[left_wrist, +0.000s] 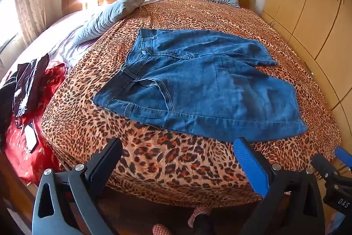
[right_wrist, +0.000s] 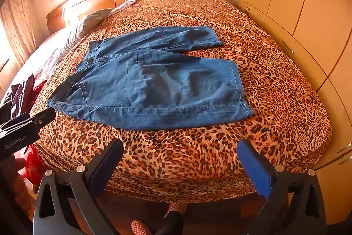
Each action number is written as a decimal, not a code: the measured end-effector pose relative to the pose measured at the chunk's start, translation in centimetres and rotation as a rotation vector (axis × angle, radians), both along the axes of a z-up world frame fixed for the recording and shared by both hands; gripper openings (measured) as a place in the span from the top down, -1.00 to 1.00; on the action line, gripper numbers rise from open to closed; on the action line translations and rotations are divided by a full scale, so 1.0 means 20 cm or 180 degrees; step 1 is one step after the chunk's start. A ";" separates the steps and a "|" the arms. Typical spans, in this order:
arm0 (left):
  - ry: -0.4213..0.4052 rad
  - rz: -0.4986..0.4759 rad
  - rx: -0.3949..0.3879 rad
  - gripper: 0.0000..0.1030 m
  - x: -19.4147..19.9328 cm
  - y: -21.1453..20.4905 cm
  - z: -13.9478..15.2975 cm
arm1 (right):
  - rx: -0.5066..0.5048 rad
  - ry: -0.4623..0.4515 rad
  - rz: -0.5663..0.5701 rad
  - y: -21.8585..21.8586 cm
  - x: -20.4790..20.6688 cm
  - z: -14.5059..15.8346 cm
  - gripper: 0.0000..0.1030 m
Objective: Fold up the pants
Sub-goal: 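Approach the blue jeans with both tools, fingers open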
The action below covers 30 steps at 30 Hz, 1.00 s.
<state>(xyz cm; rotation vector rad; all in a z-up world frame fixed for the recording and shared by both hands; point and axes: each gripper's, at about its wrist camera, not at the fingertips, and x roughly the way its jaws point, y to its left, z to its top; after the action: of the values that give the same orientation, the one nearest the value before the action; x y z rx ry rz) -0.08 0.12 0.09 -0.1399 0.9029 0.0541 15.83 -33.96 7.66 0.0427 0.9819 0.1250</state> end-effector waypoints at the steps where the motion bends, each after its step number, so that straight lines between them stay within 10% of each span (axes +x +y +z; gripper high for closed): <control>1: -0.0019 0.0018 0.0006 -0.97 -0.01 0.00 0.01 | 0.0015 0.0012 0.0002 0.00 0.00 0.00 -0.99; 30: 0.0046 0.0006 0.0217 -0.98 -0.07 0.04 0.03 | 0.0165 0.0086 -0.0055 0.02 -0.03 0.02 -0.99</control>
<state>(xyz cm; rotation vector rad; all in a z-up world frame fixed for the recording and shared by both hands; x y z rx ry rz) -1.50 0.98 0.73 -0.0769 0.9143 0.0878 15.23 -33.66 8.12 0.1004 1.0051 0.1344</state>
